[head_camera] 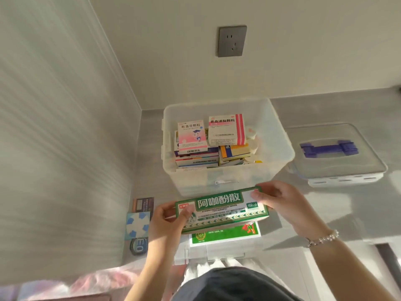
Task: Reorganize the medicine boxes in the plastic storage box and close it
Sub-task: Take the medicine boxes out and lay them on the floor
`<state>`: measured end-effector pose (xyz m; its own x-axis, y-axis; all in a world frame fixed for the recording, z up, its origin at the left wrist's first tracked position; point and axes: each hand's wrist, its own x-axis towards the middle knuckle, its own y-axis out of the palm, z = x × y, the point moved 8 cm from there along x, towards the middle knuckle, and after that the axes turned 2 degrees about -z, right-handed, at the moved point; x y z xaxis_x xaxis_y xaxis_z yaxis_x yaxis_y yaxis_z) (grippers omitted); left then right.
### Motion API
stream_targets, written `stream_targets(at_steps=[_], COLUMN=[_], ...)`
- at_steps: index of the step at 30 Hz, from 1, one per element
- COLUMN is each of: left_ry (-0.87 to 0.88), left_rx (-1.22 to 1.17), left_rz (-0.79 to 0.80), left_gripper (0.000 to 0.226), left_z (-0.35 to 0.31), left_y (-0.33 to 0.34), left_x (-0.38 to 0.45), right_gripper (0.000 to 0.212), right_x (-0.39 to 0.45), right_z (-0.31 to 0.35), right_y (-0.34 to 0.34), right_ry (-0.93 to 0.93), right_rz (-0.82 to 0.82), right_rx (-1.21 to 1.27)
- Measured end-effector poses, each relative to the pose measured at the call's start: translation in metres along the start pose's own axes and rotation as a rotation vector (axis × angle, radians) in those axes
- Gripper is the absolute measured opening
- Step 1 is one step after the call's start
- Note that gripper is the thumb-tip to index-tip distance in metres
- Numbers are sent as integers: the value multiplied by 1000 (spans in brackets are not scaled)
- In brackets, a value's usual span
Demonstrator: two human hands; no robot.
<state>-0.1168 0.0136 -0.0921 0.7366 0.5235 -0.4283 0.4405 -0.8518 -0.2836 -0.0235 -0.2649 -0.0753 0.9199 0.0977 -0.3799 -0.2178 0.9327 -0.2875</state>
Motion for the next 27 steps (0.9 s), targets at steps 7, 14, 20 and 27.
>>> stream_targets(at_steps=[7, 14, 20, 27], left_ry=[-80, -74, 5, 277], left_rx=[65, 162, 238, 127], left_rz=[50, 67, -9, 137], left_gripper=[42, 46, 56, 6], left_z=[70, 89, 68, -31], left_y=[36, 52, 44, 47], left_x=[24, 33, 28, -3], right_gripper=[40, 40, 45, 20], right_x=[15, 16, 14, -2], right_z=[-82, -105, -92, -2], right_y=[28, 31, 26, 19], right_ry=[93, 131, 107, -146], right_rz=[-154, -194, -233, -120], right_rx=[-111, -242, -266, -81])
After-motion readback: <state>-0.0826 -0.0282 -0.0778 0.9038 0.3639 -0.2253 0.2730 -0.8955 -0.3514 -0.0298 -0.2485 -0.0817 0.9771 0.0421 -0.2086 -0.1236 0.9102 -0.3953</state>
